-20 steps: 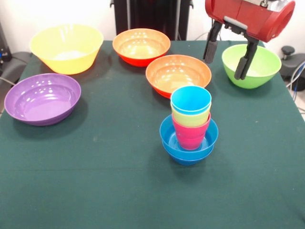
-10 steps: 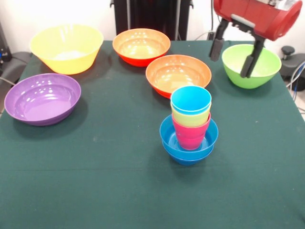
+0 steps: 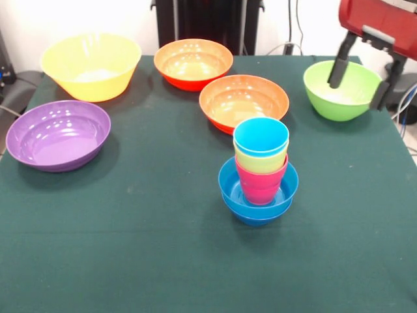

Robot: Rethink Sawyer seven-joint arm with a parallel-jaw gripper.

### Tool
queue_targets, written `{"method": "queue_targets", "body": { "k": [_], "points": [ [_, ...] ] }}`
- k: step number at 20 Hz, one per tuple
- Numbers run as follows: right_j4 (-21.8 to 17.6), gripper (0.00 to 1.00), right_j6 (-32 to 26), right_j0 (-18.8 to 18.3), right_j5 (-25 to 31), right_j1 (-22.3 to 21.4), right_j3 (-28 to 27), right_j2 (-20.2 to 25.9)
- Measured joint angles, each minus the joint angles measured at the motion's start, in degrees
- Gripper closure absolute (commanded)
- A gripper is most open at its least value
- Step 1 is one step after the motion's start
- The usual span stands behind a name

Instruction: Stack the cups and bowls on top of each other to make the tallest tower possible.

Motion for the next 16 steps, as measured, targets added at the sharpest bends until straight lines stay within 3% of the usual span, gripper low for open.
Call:
{"method": "queue_targets", "body": {
  "k": [16],
  "points": [
    [0.2,0.00,2.2,3.0,-6.7,0.0,6.8,0.0]
  ]
}}
